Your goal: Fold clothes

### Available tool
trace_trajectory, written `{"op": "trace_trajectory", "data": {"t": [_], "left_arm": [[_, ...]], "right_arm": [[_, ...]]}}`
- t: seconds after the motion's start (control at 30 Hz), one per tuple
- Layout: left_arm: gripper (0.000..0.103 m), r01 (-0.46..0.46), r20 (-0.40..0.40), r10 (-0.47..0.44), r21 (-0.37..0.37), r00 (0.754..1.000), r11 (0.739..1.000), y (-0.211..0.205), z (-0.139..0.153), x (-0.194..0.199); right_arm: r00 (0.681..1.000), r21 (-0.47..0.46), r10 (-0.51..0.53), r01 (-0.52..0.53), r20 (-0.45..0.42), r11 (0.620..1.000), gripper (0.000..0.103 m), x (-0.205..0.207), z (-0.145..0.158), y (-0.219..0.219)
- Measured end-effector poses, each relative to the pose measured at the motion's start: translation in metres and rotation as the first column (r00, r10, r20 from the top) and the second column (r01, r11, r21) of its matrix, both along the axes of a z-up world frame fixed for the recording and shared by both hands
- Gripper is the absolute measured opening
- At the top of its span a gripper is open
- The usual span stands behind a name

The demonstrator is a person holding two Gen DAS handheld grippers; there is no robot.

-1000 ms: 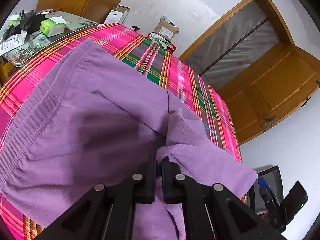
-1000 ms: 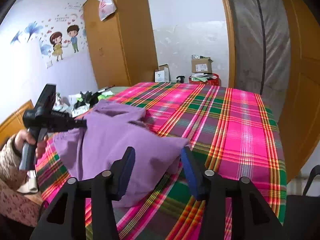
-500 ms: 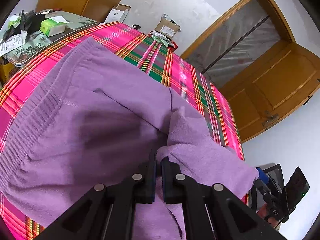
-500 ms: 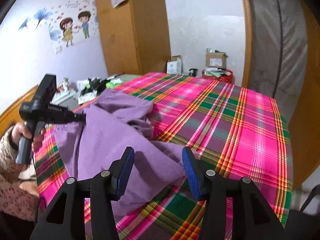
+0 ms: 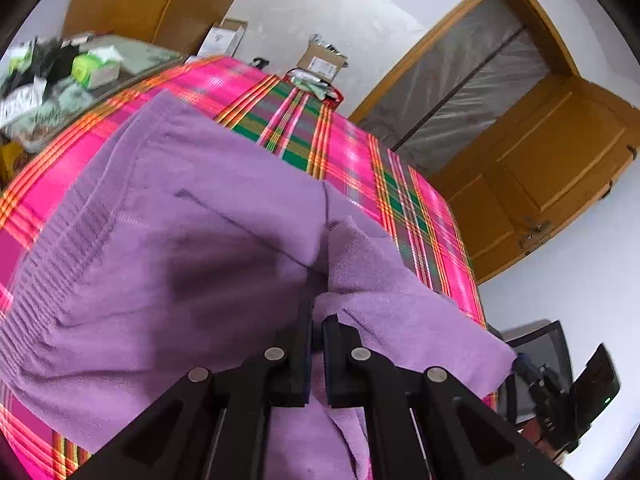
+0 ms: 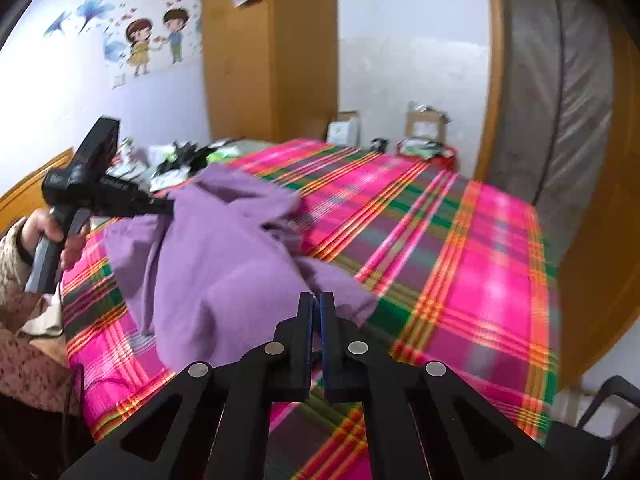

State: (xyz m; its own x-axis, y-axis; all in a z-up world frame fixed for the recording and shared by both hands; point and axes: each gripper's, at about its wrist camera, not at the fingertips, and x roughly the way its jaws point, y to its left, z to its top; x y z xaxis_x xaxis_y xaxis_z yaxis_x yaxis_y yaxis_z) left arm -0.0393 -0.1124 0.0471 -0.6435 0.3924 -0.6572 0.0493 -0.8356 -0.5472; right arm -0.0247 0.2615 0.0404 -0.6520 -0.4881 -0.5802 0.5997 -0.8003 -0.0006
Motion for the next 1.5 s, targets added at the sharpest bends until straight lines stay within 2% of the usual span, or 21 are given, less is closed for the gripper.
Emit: {"op": "trace_trajectory", "data": {"t": [0.33,0.43,0.53,0.63,0.7,0.77,0.87,0.97,1.1,1.13,1.17,1.3,1.5], "left_arm": [[0.004,0.125,-0.086,-0.122,0.028,0.989,0.992,0.040,0.028,0.006],[0.004,0.183,-0.113,-0.179,0.028,0.977,0.983,0.057,0.035,0.010],[0.004,0.231,-0.131,-0.226,0.026,0.965,0.973,0.070,0.041,0.014],[0.004,0.244,-0.143,-0.238,0.028,0.961,0.969,0.072,0.047,0.019],[0.004,0.236,-0.150,-0.230,0.028,0.962,0.971,0.067,0.049,0.021],[0.004,0.222,-0.150,-0.215,0.030,0.965,0.975,0.061,0.050,0.023],[0.004,0.193,-0.143,-0.186,0.035,0.972,0.981,0.051,0.047,0.023],[0.004,0.157,-0.125,-0.151,0.047,0.981,0.986,0.042,0.041,0.021],[0.004,0.137,-0.108,-0.131,0.052,0.986,0.989,0.035,0.035,0.018],[0.004,0.137,-0.107,-0.131,0.052,0.986,0.989,0.035,0.035,0.017],[0.004,0.136,-0.105,-0.130,0.052,0.986,0.989,0.035,0.035,0.017],[0.004,0.144,-0.106,-0.138,0.050,0.985,0.988,0.039,0.035,0.015],[0.004,0.210,-0.104,-0.204,0.057,0.973,0.976,0.062,0.033,0.010]], "right_arm": [[0.982,-0.049,-0.156,0.151,-0.109,0.987,0.001,0.012,0.032,0.038],[0.976,-0.053,-0.191,0.186,-0.105,0.981,0.001,0.013,0.034,0.051],[0.981,-0.049,-0.183,0.180,-0.069,0.982,0.001,0.013,0.029,0.057],[0.985,-0.059,-0.172,0.170,-0.024,0.984,0.003,0.007,0.019,0.060],[0.987,-0.069,-0.158,0.157,0.000,0.985,0.010,0.003,0.013,0.060],[0.990,-0.072,-0.143,0.144,0.018,0.987,0.034,-0.001,0.008,0.058],[0.993,-0.041,-0.113,0.115,0.032,0.993,0.042,-0.005,0.000,0.051],[0.997,-0.033,-0.034,0.036,0.064,0.999,0.048,-0.007,-0.009,0.043],[0.996,0.026,-0.001,-0.001,0.093,1.000,0.045,-0.006,-0.021,0.031],[0.996,0.035,0.003,-0.006,0.088,0.999,0.027,-0.003,-0.022,0.029],[0.997,0.048,0.007,-0.011,0.079,0.999,0.016,-0.001,-0.022,0.027],[0.999,0.116,-0.043,0.044,-0.009,0.992,0.014,0.007,-0.013,0.023],[0.976,0.081,-0.188,0.197,-0.113,0.977,0.013,0.007,0.015,0.046]]}}
